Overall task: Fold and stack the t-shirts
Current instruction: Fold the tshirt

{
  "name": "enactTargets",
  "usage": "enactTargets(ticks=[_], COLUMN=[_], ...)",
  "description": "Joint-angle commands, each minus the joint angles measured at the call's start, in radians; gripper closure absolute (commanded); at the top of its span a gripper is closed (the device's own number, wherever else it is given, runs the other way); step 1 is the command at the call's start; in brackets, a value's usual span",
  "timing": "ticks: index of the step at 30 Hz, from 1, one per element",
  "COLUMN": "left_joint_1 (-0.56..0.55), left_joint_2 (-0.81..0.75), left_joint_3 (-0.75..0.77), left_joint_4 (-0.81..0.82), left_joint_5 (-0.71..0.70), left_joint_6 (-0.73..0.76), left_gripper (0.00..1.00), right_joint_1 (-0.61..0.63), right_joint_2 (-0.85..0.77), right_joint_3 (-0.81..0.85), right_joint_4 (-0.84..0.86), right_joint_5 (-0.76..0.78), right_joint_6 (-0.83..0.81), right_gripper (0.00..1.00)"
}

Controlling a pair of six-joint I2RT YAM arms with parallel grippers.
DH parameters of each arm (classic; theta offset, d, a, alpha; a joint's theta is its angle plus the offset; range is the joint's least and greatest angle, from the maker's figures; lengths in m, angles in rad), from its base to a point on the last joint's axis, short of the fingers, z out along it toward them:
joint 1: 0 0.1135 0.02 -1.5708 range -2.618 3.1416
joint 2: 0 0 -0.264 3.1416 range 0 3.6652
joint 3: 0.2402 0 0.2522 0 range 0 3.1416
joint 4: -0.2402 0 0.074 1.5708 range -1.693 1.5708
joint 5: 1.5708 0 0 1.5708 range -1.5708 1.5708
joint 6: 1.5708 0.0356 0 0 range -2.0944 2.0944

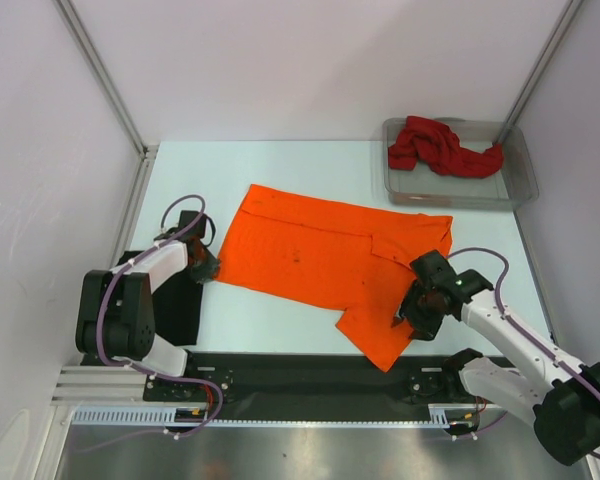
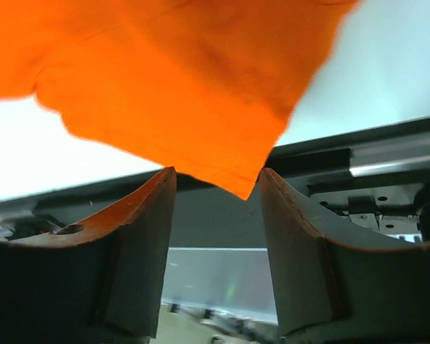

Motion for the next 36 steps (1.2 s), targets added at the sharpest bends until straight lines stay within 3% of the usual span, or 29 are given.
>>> enactTargets(ticks=[1,3,5,12,28,31,33,34,36], left_joint_1=[0.007,0.007,0.007,0.007,0.007,0.007,0.007,0.007,0.009], left_joint_2=[0.007,0.015,0.024,0.026,0.04,0.04,0.033,0.032,0.024], left_joint_3=[0.016,0.027,0.036,0.042,0.065,0.062,0.06,0.056,0.051], left_joint_4=[0.048,0.05,0.055,0.064,0.062,0.061,0.059,0.059,0.058], left_joint_5=[0.006,0.014,0.028,0.04,0.068,0.066,0.066,0.062,0.06], left_joint_6=[0.01,0.036,0.053,0.085,0.111,0.114,0.119,0.12,0.123], left_gripper=[0.85,0.97,0.99,1.0,1.0,1.0,1.0,1.0,0.99], right_joint_1=[-0.04,-0.054,-0.074,-0.108,-0.107,-0.107,-0.105,-0.107,-0.105], right_joint_2=[-0.002,-0.004,-0.012,-0.007,0.05,0.054,0.042,0.024,0.007], right_joint_3=[-0.04,-0.072,-0.09,-0.158,-0.218,-0.224,-0.23,-0.23,-0.225], right_joint_4=[-0.012,-0.001,-0.01,0.054,0.185,0.182,0.171,0.154,0.134], right_joint_5=[0.025,0.023,0.045,0.039,0.017,0.022,0.025,0.031,0.04], right_joint_6=[0.103,0.129,0.142,0.123,0.14,0.148,0.159,0.162,0.168], right_gripper=[0.47,0.49,0.5,0.62,0.64,0.71,0.83,0.96,1.0])
